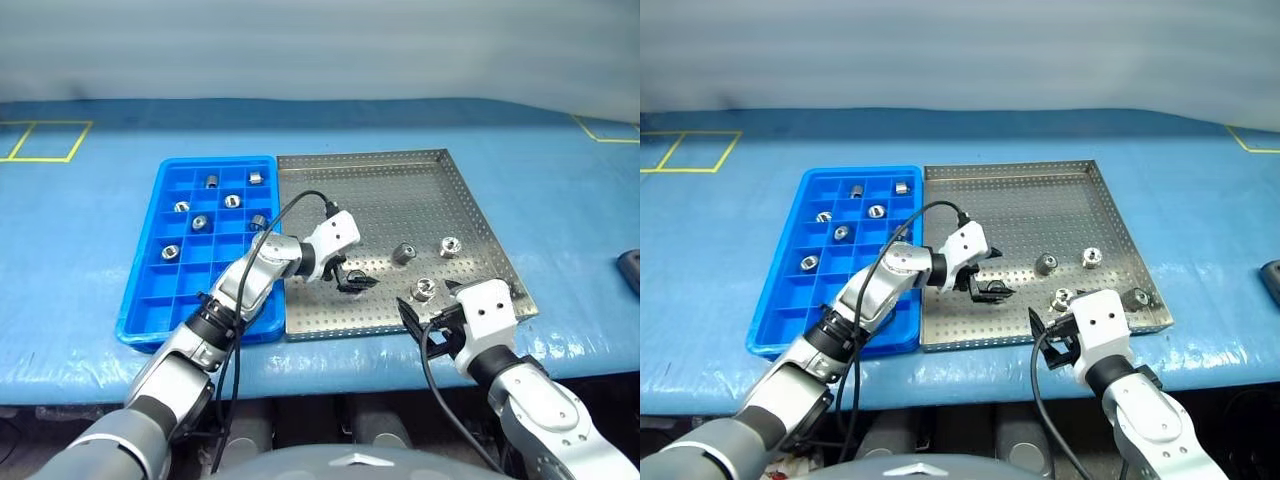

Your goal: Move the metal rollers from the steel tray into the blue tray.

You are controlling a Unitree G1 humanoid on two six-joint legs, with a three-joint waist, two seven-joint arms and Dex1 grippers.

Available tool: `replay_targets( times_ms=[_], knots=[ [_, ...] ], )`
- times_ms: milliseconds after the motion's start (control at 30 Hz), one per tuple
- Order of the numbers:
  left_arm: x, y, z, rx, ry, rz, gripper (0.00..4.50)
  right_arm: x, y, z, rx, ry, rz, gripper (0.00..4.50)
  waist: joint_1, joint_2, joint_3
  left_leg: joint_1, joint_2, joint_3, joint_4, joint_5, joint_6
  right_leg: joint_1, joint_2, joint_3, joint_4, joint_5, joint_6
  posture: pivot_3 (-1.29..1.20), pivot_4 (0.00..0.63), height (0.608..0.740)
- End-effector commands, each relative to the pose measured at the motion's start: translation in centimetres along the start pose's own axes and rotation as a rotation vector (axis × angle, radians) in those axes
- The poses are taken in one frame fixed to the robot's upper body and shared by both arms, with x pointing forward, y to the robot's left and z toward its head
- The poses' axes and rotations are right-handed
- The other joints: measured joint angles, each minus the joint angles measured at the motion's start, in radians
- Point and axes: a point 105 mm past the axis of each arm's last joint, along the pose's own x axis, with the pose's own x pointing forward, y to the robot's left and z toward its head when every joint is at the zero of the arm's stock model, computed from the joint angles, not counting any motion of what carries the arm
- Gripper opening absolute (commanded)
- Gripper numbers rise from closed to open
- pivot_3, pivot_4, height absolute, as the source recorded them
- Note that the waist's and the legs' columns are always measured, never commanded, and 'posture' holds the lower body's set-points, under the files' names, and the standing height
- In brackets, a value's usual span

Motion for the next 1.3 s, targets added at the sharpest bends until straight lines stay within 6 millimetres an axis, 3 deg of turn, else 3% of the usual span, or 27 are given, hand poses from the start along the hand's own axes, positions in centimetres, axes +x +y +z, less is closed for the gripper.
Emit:
replay_targets(
  times_ms=[33, 133, 233, 467, 700, 900, 1100, 1300],
  knots=[
    [0.4, -1.0, -0.1, 0.065, 0.027, -0.043, 4.47, -0.4, 0.4, 1.6, -0.011, -0.075, 0.000, 4.50, -0.002, 0.000, 0.000, 0.000, 0.000, 0.000, 0.000, 0.000, 0.000, 0.000, 0.000, 0.000, 0.000, 0.000, 0.000, -0.14, 0.150, 0.740],
    [0.7, -1.9, -0.9, 0.105, 0.064, -0.074, 4.47, -0.3, 0.5, 1.7, -0.011, -0.079, 0.006, 4.50, -0.002, 0.000, 0.000, 0.000, 0.000, 0.000, 0.000, 0.000, 0.000, 0.000, 0.000, 0.000, 0.000, 0.000, 0.000, -0.13, 0.150, 0.740],
    [0.7, -2.3, -0.7, 0.103, 0.050, -0.079, 3.97, -0.1, 0.7, 1.9, -0.012, -0.084, 0.013, 4.50, -0.002, 0.000, 0.000, 0.000, 0.000, 0.000, 0.000, 0.000, 0.000, 0.000, 0.000, 0.000, 0.000, 0.000, 0.000, -0.13, 0.150, 0.740],
    [0.0, -1.5, 0.3, 0.069, -0.015, -0.010, 1.81, 0.3, 1.1, 2.2, -0.025, -0.085, 0.045, 4.50, 0.004, 0.000, 0.000, 0.000, 0.000, 0.001, 0.000, 0.000, 0.000, 0.000, -0.001, 0.000, 0.000, 0.000, 0.000, -0.08, 0.150, 0.740],
    [-2.8, 1.6, 2.3, -0.026, -0.144, 0.212, 1.81, 1.3, 2.1, 2.8, -0.055, -0.092, 0.136, 4.50, 0.011, 0.000, 0.000, 0.000, 0.000, 0.000, 0.000, 0.000, 0.000, 0.000, 0.000, 0.000, 0.000, 0.000, 0.001, 0.00, 0.150, 0.740],
    [-7.9, 3.9, 3.3, -0.046, -0.251, 0.483, 1.81, 2.9, 3.9, 3.8, -0.112, -0.111, 0.282, 4.50, 0.026, 0.000, 0.000, 0.000, 0.000, 0.000, 0.000, 0.000, 0.000, 0.000, 0.000, 0.000, 0.000, 0.001, 0.001, 0.08, 0.150, 0.740],
    [-12.9, 4.3, 1.0, -0.096, -0.211, 0.717, 1.81, 4.4, 6.1, 4.7, -0.158, -0.129, 0.431, 4.50, 0.054, 0.000, 0.000, 0.001, 0.000, 0.000, -0.001, 0.000, 0.000, 0.001, 0.000, 0.000, 0.000, 0.001, 0.001, 0.17, 0.150, 0.740],
    [-16.0, 3.1, -1.7, -0.152, -0.128, 0.849, 1.81, 5.8, 8.2, 5.2, -0.220, -0.145, 0.569, 4.50, 0.102, -0.001, 0.001, 0.000, 0.000, -0.001, 0.000, 0.000, 0.000, 0.001, 0.000, -0.001, 0.000, 0.001, 0.001, 0.27, 0.150, 0.740]
  ],
)
